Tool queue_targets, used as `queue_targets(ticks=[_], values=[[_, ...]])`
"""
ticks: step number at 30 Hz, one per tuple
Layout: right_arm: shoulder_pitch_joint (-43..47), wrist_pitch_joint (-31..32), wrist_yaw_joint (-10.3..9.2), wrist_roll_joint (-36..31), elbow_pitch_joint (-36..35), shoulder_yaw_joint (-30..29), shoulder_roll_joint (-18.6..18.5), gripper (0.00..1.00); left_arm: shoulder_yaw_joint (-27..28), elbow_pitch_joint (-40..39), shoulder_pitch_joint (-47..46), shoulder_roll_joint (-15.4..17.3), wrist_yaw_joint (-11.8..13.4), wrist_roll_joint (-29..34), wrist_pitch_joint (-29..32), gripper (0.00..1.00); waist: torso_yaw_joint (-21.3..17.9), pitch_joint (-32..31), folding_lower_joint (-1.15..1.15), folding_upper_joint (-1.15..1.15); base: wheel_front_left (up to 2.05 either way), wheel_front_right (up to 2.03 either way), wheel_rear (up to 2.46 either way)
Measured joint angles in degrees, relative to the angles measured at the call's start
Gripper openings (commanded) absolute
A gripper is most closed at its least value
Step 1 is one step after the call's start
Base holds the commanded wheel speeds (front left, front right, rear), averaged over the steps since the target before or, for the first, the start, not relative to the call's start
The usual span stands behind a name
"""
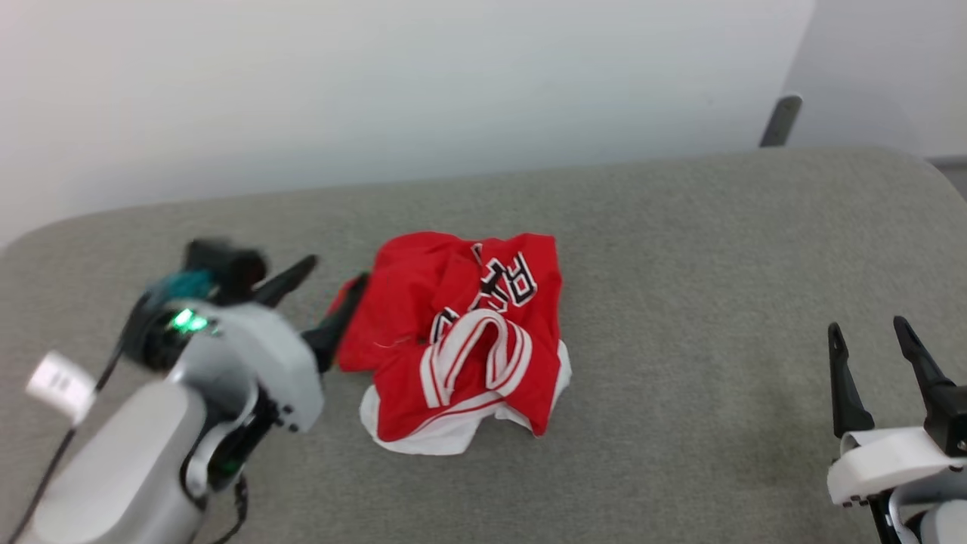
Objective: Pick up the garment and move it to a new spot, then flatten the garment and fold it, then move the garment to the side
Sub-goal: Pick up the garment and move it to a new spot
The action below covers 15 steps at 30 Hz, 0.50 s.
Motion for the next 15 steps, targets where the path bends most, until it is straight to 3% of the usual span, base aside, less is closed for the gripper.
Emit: queue_targets(ticks=[1,6,15], values=[[0.00,0.00,0.00,0.00,0.00,0.00,0.00,1.00,0.00,0.00,0.00,0.00,0.00,0.00,0.00,1.00,0.00,0.00,0.00,0.00,0.00,0.00,0.00],[2.40,-0.22,0.00,0.21,-0.04,-0.68,-0.54,1.00,4.52,0.82,7.98,1.35,2.35,-0.09,-11.60,1.00,2.50,-1.85,0.00,0.00,0.00,0.00,0.00],[4.87,-0.31,0.00,0.51,-0.24,-2.31,-0.54,1.00,8.47,2.31,16.82,2.79,3.04,-2.02,-20.25,1.00,5.41,-3.73,0.00,0.00,0.00,0.00,0.00]])
